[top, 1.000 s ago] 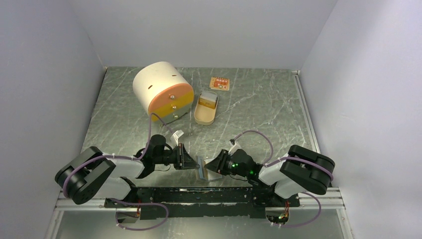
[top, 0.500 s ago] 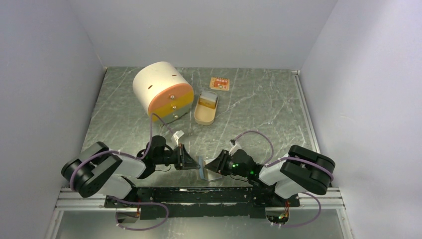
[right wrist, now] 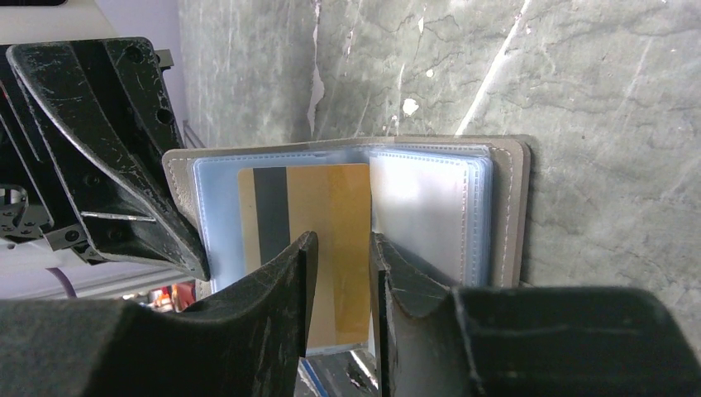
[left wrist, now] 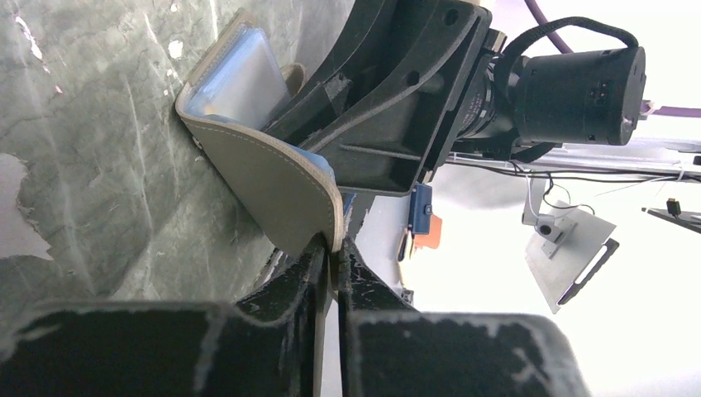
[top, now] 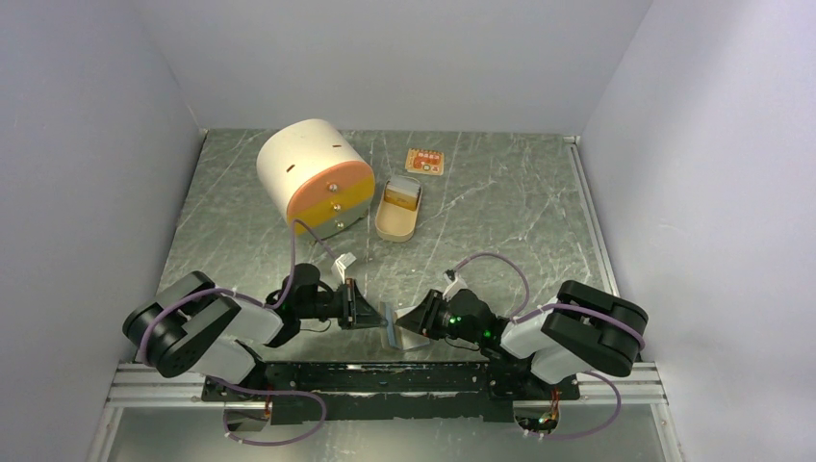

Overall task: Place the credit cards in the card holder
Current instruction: Insert the credit card into the card holder.

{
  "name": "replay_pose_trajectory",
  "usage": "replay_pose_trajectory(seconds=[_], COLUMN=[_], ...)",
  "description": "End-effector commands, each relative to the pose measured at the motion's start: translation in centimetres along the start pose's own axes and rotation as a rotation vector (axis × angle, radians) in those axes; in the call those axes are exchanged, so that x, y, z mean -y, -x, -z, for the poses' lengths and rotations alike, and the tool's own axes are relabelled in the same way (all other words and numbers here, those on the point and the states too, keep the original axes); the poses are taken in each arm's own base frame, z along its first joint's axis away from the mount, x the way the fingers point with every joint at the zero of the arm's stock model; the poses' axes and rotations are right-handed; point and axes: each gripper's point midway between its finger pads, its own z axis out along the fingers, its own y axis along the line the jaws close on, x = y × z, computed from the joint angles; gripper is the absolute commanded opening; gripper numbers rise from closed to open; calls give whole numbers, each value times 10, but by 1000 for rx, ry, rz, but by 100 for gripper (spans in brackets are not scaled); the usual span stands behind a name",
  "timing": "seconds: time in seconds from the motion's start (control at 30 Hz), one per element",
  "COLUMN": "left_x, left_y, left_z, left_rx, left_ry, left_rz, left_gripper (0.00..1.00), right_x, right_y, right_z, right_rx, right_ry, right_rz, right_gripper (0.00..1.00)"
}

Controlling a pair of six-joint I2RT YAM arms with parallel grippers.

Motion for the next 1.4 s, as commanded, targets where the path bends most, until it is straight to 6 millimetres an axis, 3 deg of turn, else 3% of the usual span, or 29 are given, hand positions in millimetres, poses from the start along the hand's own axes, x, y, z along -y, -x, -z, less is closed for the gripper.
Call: replay_pose_trajectory(seconds=[0.0,0.2,0.6,0.7,0.87,1.13,1.37], left_x=[15,11,18,16,14,-14,-30], left_y=[1,1,-1,-2,-1,2,7], left_z=[0,0,0,0,-1,-8,-6], left_rx=[5,8,5,6,7,-5,13], left_ry=[-65,-51,-96,-89,-77,77,219], left_rz=[-72,-64,-75,-70,-69,-7,15], left_gripper=[9,9,18,9,9,9,15], right_x=[16,15,15,16,15,16,23], right_y=[-5,-5,-6,-7,-5,-6,-4], right_z=[3,2,1,1,1,1,2], right_rx=[-11,-12,-21,-22,-20,-20,-11], right_ry=[-49,-46,-45,-45,-45,-41,-81], right_rz=[6,8,3,1,4,3,34], right_gripper=[34,34,34,34,34,34,34])
